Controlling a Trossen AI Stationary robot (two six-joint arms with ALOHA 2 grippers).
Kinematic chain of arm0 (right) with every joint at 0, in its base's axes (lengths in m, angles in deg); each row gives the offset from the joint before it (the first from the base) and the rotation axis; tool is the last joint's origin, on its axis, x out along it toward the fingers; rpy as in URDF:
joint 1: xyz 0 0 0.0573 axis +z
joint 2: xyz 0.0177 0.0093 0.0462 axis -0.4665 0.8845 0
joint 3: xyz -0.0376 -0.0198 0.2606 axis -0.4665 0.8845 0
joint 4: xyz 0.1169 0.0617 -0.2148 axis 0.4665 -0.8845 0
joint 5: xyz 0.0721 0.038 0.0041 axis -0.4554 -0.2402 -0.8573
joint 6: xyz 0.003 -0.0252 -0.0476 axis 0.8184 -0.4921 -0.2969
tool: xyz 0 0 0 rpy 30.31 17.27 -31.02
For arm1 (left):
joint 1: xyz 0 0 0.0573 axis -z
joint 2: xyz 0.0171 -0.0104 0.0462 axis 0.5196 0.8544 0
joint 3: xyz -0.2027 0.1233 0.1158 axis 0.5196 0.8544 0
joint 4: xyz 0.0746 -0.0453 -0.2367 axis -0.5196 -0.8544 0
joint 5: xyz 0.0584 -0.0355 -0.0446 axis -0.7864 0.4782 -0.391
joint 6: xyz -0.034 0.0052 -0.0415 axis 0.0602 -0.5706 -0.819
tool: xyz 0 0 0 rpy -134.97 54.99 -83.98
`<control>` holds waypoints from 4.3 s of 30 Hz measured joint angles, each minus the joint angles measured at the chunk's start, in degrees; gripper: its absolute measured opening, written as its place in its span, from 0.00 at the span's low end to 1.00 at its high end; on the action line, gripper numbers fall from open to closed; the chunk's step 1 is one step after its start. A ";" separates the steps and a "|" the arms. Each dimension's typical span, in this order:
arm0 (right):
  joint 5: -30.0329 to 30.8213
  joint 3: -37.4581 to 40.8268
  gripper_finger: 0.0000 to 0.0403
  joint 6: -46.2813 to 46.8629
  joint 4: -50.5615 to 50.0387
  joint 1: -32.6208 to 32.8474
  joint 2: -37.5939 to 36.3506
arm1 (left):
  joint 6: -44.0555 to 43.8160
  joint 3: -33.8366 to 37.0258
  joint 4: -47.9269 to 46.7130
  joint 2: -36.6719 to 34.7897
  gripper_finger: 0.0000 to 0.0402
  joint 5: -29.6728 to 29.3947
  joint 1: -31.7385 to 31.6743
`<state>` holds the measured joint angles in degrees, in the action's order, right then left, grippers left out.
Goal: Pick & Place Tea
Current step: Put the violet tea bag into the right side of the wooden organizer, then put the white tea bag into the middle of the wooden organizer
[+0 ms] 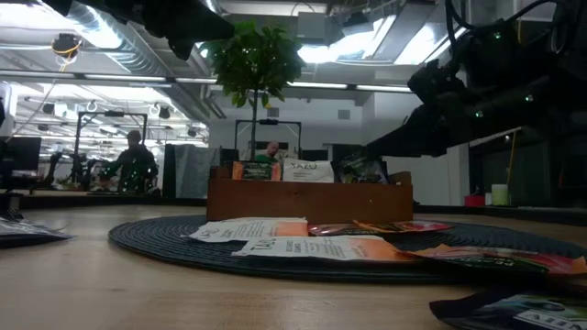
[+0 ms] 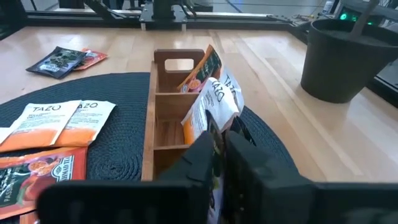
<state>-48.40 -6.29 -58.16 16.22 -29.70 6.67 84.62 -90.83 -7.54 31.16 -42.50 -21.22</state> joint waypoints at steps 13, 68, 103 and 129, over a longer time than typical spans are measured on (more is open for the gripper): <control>2.31 -0.07 0.01 0.08 -1.17 0.02 0.00 | 0.00 0.00 0.00 0.00 0.02 0.00 0.00; 2.60 4.17 0.00 -1.58 15.90 1.09 5.55 | -0.04 0.00 -0.20 0.00 0.01 0.01 0.00; 2.56 1.95 0.14 -1.32 15.38 1.09 9.94 | -0.02 0.00 -0.22 0.00 0.01 0.22 0.00; 2.90 1.97 0.32 -4.63 5.96 4.08 -7.65 | -2.02 0.00 -0.24 0.00 0.02 0.22 0.00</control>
<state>-45.49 -4.32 -62.79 22.18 -25.62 -0.98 82.59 -90.83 -7.78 31.16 -42.28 -21.22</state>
